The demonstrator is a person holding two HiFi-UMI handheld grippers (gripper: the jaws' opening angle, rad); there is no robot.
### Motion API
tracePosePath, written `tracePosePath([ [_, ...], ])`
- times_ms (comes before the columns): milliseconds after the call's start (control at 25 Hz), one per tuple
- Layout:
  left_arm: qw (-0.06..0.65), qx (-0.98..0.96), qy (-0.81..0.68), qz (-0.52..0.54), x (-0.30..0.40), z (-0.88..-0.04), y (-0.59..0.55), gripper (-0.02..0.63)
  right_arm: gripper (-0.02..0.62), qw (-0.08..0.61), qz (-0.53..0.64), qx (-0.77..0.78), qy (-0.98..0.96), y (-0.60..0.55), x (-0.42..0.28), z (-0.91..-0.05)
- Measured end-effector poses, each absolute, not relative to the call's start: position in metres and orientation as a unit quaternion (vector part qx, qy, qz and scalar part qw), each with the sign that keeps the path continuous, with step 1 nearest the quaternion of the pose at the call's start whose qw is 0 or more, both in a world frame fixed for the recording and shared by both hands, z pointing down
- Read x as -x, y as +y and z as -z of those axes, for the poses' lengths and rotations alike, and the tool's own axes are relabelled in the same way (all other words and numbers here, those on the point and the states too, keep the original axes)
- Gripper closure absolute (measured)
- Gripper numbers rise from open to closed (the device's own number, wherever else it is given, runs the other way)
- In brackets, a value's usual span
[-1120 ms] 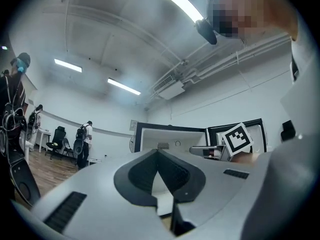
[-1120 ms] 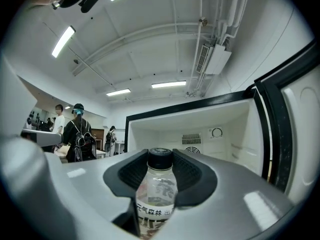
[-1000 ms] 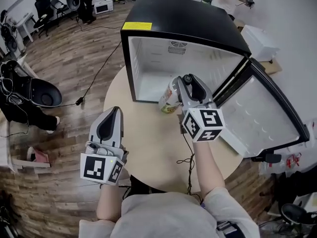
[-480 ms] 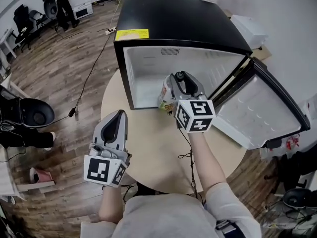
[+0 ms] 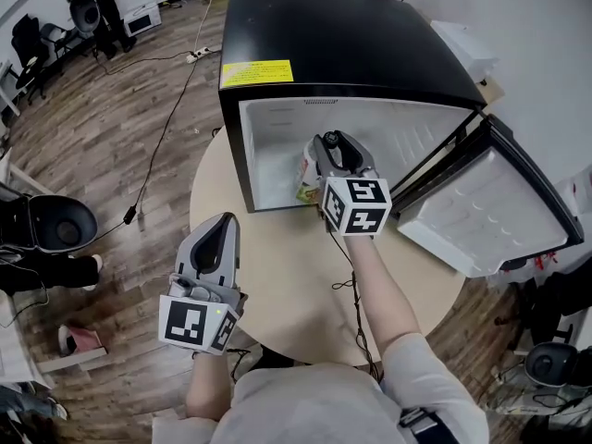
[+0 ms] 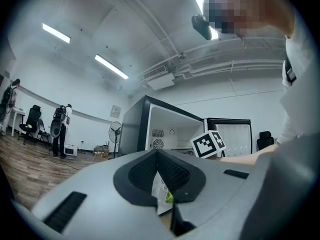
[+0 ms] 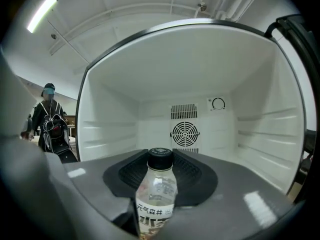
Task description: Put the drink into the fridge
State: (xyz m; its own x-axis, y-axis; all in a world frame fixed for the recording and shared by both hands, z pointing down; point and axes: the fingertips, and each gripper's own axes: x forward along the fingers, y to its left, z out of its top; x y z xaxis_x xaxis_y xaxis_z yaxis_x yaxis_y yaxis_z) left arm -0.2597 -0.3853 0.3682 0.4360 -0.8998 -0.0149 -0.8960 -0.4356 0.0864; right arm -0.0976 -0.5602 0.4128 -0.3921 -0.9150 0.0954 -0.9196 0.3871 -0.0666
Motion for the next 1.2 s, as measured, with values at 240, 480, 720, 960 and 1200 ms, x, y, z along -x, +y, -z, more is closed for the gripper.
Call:
tracePosePath([
  [240,0.04,-0.842,-0.538,0.022,0.272,-0.379,-0.393,0.598,0.434,0.026,-0.057,-0.555,-0.83,-0.587,0.107,-0.423],
  [480,0.045,-0.834,-0.55,0.02,0.294,-0.386,-0.395,0.598,0.434,0.039,-0.052,-0.557,-0.828,-0.606,0.124,-0.432],
  [720,0.051,-0.829,-0.557,0.019,0.311,-0.391,-0.397,0.598,0.434,0.046,-0.058,-0.561,-0.825,-0.613,0.135,-0.442],
  [960,0.052,-0.831,-0.553,0.023,0.318,-0.393,-0.396,0.598,0.433,0.057,-0.052,-0.562,-0.824,-0.609,0.142,-0.445],
  [1200,0.054,-0.837,-0.543,0.028,0.318,-0.394,-0.392,0.598,0.43,0.069,-0.052,-0.558,-0.825,-0.604,0.149,-0.449],
])
